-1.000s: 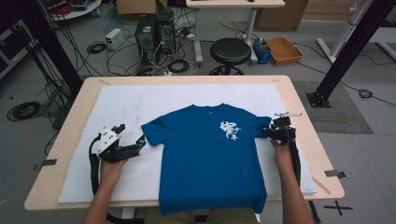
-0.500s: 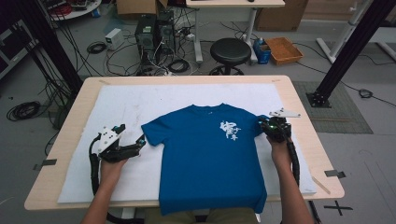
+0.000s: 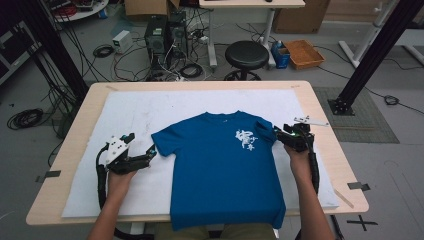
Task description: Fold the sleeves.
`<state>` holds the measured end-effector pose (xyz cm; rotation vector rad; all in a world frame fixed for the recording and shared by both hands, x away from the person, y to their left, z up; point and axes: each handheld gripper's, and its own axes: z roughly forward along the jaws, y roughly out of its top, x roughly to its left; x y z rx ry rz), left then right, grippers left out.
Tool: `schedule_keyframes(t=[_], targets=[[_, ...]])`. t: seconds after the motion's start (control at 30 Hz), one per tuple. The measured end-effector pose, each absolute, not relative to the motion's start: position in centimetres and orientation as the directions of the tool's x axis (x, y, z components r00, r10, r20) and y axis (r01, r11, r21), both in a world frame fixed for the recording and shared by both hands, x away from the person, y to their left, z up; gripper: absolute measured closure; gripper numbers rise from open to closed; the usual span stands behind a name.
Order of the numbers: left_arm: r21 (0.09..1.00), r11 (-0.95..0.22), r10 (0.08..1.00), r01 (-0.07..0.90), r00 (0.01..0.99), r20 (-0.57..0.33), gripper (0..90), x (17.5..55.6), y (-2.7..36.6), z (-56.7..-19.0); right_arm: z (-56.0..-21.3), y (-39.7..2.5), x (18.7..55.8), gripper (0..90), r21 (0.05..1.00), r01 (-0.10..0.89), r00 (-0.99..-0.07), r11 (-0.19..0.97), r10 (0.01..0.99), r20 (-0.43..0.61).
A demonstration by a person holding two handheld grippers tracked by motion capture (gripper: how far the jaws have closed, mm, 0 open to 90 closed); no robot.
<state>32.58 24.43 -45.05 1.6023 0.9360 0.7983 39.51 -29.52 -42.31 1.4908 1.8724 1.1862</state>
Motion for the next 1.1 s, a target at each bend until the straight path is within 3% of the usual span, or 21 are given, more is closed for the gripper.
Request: schedule_keyframes(t=[0.13,0.17,0.23,0.27,0.33,0.4,0.47,0.5,0.53,0.57,0.6,0.63,0.67,0.77,0.83,0.9,0.97,1.07,1.1], targets=[[0.976,-0.135,0.883,0.171,0.468,0.040,12.4,32.6,24.4,-45.0,-43.3,-29.1,40.3,47.1,0.797,0.600,-0.296,0.067,0.944,0.143],[0.976,-0.133,0.883,0.171,0.468,0.038,12.4,32.6,24.4,-45.1,-44.1,-29.1,40.9,47.1,0.749,0.660,-0.231,0.053,0.963,0.135],[0.976,-0.137,0.882,0.170,0.469,0.042,12.4,32.6,24.3,-45.1,-44.6,-29.2,41.1,52.1,0.728,0.685,-0.222,0.030,0.960,0.170],[0.976,-0.137,0.882,0.170,0.469,0.042,12.4,32.6,24.3,-45.1,-44.8,-29.5,41.1,75.5,0.723,0.690,-0.244,0.046,0.954,0.172],[0.976,-0.137,0.882,0.170,0.469,0.042,12.4,32.6,24.3,-45.1,-44.6,-29.3,41.0,87.6,0.737,0.672,-0.289,0.070,0.941,0.174],[0.976,-0.137,0.882,0.170,0.469,0.042,12.4,32.6,24.3,-45.0,-44.3,-29.1,40.8,87.8,0.762,0.639,-0.313,0.109,0.941,0.129],[0.976,-0.138,0.882,0.170,0.469,0.043,12.4,32.6,24.3,-45.0,-42.7,-27.9,40.0,87.7,0.835,0.523,-0.404,0.171,0.912,0.066],[0.976,-0.137,0.883,0.171,0.468,0.042,12.4,32.6,24.3,-45.1,-42.3,-27.5,39.8,86.3,0.855,0.488,-0.477,0.175,0.874,0.093],[0.976,-0.137,0.883,0.171,0.468,0.042,12.4,32.6,24.3,-45.1,-42.3,-27.5,39.8,86.3,0.855,0.488,-0.477,0.175,0.874,0.093],[0.976,-0.133,0.883,0.172,0.467,0.038,12.4,32.6,24.3,-45.1,-41.6,-26.4,39.3,75.9,0.874,0.449,-0.611,0.185,0.778,0.149],[0.976,-0.133,0.883,0.172,0.467,0.038,12.4,32.6,24.3,-45.1,-41.6,-26.4,39.3,75.9,0.874,0.449,-0.611,0.185,0.778,0.149],[0.977,-0.131,0.883,0.171,0.467,0.037,12.4,32.6,24.3,-45.1,-41.0,-25.8,38.9,57.4,0.897,0.412,-0.640,0.163,0.752,0.157],[0.977,-0.131,0.883,0.171,0.467,0.037,12.4,32.6,24.3,-45.1,-40.8,-25.8,38.8,55.1,0.907,0.399,-0.613,0.138,0.776,0.152],[0.976,-0.134,0.883,0.169,0.468,0.040,12.4,32.6,24.3,-45.1,-40.3,-26.7,38.5,56.6,0.917,0.382,-0.501,0.116,0.860,0.100],[0.976,-0.133,0.883,0.171,0.467,0.038,12.4,32.6,24.3,-45.1,-40.4,-27.0,38.5,59.5,0.909,0.398,-0.478,0.122,0.874,0.092],[0.976,-0.130,0.884,0.172,0.466,0.036,12.6,32.6,24.3,-45.1,-40.9,-26.8,38.5,73.8,0.885,0.429,-0.501,0.183,0.863,0.065],[0.976,-0.131,0.884,0.172,0.466,0.037,12.8,32.6,24.3,-45.1,-41.5,-25.9,38.7,79.3,0.854,0.450,-0.543,0.262,0.839,0.028],[0.975,-0.139,0.883,0.171,0.466,0.044,12.8,32.6,24.2,-45.1,-42.5,-24.8,39.3,78.7,0.799,0.501,-0.561,0.333,0.828,0.007],[0.975,-0.140,0.883,0.170,0.467,0.045,12.8,32.6,24.2,-45.1,-43.9,-23.9,39.9,73.5,0.749,0.546,-0.555,0.374,0.832,-0.011]])
